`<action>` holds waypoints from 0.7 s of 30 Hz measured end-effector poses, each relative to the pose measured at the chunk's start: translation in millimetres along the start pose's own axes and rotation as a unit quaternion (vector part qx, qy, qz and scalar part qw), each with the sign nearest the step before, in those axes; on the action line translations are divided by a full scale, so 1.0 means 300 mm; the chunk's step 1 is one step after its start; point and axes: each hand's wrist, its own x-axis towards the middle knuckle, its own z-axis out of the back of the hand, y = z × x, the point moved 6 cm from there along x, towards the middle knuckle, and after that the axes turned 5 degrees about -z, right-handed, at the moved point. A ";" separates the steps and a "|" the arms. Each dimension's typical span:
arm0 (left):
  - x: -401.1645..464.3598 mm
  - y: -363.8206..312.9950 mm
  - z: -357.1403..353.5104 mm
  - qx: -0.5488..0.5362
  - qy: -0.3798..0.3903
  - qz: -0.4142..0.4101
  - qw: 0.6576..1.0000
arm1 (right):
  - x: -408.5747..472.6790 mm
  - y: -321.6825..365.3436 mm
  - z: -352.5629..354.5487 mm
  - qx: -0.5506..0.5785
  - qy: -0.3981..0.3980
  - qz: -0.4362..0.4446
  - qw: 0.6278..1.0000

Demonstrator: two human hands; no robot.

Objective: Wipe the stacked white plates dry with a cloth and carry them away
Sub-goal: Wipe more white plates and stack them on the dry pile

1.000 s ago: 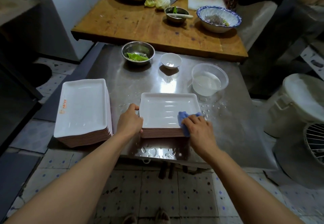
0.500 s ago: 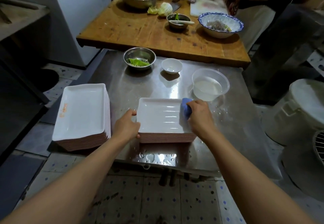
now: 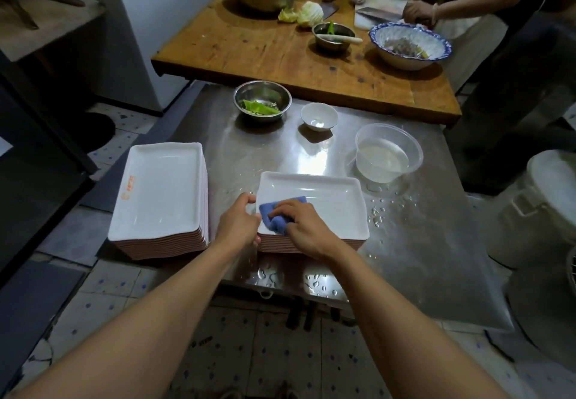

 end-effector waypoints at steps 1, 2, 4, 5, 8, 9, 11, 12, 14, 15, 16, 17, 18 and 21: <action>-0.002 -0.002 -0.002 -0.006 0.000 0.001 1.000 | -0.010 0.001 -0.008 -0.003 0.012 0.006 1.000; -0.003 -0.002 -0.004 -0.006 0.001 0.003 1.000 | -0.023 -0.003 -0.016 -0.014 0.024 0.008 1.000; -0.005 -0.004 -0.004 0.008 -0.003 0.003 1.000 | -0.054 -0.021 -0.019 -0.044 0.032 0.007 0.998; -0.005 -0.005 -0.003 0.021 -0.007 0.001 1.000 | -0.067 -0.034 -0.010 -0.059 0.025 0.007 0.998; -0.005 -0.005 -0.003 0.055 -0.013 -0.002 0.998 | -0.107 -0.088 0.040 -0.111 -0.006 -0.012 0.994; -0.006 -0.006 -0.003 0.062 -0.015 -0.001 0.998 | -0.122 -0.114 0.061 -0.134 -0.014 -0.027 0.991; -0.008 -0.011 -0.004 0.079 -0.020 -0.004 0.997 | -0.157 -0.176 0.108 -0.181 -0.030 -0.060 0.981; -0.009 -0.014 -0.004 0.089 -0.022 -0.009 0.996 | -0.175 -0.206 0.132 -0.200 -0.039 -0.073 0.976; -0.010 -0.023 -0.001 0.101 -0.026 -0.013 0.994 | -0.206 -0.243 0.174 -0.231 -0.062 -0.086 0.967; -0.012 -0.029 0.001 0.105 -0.028 -0.013 0.994 | -0.217 -0.254 0.191 -0.247 -0.072 -0.089 0.962; -0.015 -0.036 0.003 0.111 -0.031 -0.014 0.993 | -0.227 -0.259 0.205 -0.258 -0.083 -0.091 0.958; -0.022 -0.048 0.008 0.129 -0.039 -0.018 0.991 | -0.237 -0.264 0.219 -0.255 -0.098 -0.094 0.957; -0.033 -0.064 0.013 0.171 -0.052 -0.030 0.983 | -0.247 -0.269 0.235 -0.229 -0.119 -0.101 0.961; -0.099 -0.147 0.001 0.318 -0.090 -0.117 0.937 | -0.290 -0.287 0.294 -0.068 -0.195 -0.131 0.970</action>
